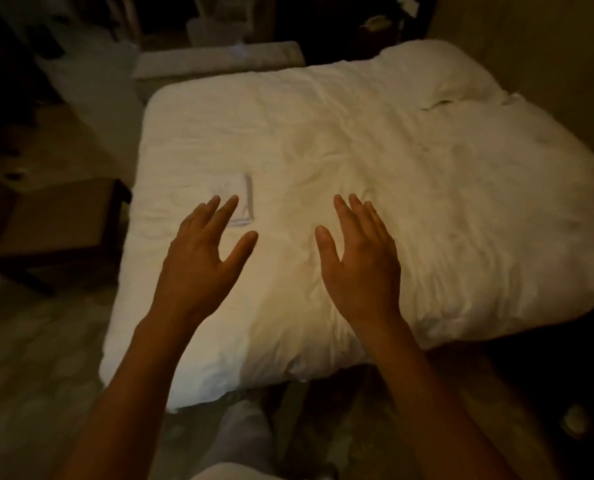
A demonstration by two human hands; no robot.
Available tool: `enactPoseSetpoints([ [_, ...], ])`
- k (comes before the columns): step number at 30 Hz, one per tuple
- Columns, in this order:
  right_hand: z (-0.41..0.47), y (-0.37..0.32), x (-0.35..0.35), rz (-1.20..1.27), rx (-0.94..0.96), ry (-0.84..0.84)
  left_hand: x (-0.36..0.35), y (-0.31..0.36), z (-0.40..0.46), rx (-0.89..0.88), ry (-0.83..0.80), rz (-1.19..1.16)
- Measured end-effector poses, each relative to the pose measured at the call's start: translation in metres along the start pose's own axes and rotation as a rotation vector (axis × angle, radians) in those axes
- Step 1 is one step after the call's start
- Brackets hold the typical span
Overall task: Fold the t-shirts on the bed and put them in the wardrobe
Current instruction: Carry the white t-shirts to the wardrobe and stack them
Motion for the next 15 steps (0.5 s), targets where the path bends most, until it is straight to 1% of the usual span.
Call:
enactPoseSetpoints([
  [4,0.027,-0.044,-0.066,-0.024,0.058,-0.11,0.014,-0.074,0.023,0.104,0.019,-0.043],
  [8,0.068,-0.077,-0.151,-0.02,0.066,-0.184,0.014,-0.153,0.074,0.184,0.042,-0.086],
  [11,0.108,-0.086,-0.236,-0.019,0.021,-0.226,-0.012,-0.216,0.127,0.251,-0.002,-0.201],
  [15,0.161,-0.07,-0.351,-0.025,-0.101,-0.284,-0.071,-0.296,0.206,0.327,-0.119,-0.276],
])
Point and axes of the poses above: each hand's wrist, its own z-axis towards the middle knuckle, its own x-axis out of the back of the hand, y = z × x, the point moved 5 cm from there along z, towards the middle knuckle, and after that the axes turned 2 degrees about x, right-handed, at the moved point
